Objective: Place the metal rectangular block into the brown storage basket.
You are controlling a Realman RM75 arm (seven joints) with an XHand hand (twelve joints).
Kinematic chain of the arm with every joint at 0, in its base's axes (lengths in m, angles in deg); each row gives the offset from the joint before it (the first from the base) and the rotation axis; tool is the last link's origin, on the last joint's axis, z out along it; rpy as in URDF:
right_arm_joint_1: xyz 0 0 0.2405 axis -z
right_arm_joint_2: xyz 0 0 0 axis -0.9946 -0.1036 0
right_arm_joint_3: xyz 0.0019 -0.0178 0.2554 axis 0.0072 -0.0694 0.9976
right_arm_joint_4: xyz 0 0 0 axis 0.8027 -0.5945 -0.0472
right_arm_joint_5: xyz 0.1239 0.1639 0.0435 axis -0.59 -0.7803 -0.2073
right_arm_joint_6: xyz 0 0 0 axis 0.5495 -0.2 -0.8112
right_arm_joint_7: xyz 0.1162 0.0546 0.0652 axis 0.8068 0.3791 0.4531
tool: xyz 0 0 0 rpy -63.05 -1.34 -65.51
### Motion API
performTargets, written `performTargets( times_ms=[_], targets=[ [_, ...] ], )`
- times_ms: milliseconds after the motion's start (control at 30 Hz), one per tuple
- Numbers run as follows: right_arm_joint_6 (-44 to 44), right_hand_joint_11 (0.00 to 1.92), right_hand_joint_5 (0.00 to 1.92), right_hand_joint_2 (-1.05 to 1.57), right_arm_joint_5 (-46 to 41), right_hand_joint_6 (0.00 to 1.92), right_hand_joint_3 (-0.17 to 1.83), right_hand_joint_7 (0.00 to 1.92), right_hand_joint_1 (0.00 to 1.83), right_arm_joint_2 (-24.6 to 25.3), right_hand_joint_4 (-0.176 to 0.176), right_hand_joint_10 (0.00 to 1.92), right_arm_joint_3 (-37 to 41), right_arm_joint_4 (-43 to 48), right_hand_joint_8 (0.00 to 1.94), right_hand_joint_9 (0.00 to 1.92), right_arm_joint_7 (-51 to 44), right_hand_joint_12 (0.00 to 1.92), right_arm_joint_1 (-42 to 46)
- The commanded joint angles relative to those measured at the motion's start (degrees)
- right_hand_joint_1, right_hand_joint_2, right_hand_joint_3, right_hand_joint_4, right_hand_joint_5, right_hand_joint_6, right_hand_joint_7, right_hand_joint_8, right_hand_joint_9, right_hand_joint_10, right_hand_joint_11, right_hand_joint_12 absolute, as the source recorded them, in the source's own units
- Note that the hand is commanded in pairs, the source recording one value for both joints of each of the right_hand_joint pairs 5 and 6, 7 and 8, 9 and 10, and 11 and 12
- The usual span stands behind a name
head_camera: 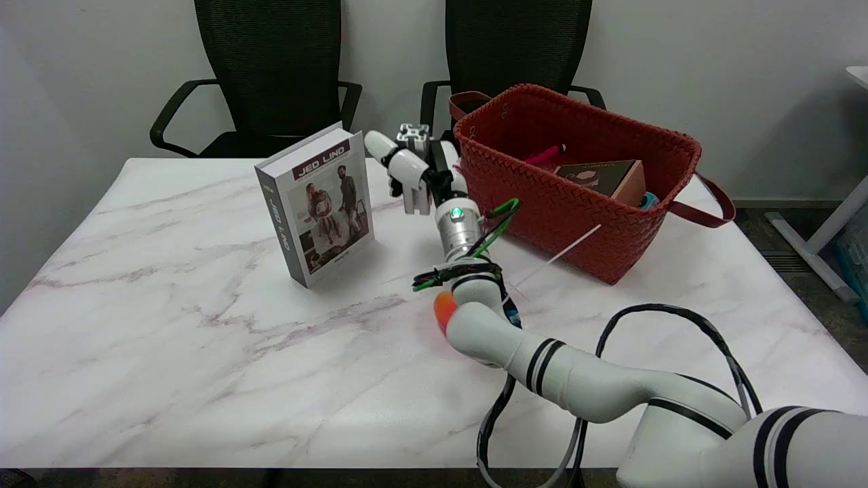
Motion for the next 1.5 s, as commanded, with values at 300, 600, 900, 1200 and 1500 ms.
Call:
performTargets(
  times_ms=[300,600,900,1200,1500],
  targets=[
    [4.40,1.82,1.83,0.85,7.43,1.83,0.28,1.85,0.85,-6.32,0.000,1.78,6.36,15.01,1.85,1.78,-7.63,1.82,-4.39],
    [4.24,1.81,1.80,0.85,7.11,1.80,0.29,1.85,0.86,-8.07,0.000,1.77,9.53,4.80,1.85,1.77,-8.74,1.81,-10.90],
    [0.46,1.73,1.71,0.80,4.53,1.71,0.33,1.81,0.85,-7.91,0.000,1.72,10.43,-7.52,1.81,1.72,-8.02,1.73,-15.01],
    [-2.94,1.54,1.50,0.72,2.87,1.50,0.34,1.74,0.85,-7.99,0.000,1.64,10.03,-13.97,1.74,1.64,-8.42,1.54,-15.42],
    [-4.55,1.52,1.40,0.75,2.56,1.40,0.28,1.73,0.84,-9.42,0.000,1.64,10.43,-13.98,1.73,1.64,-8.58,1.52,-13.17]
  ],
)
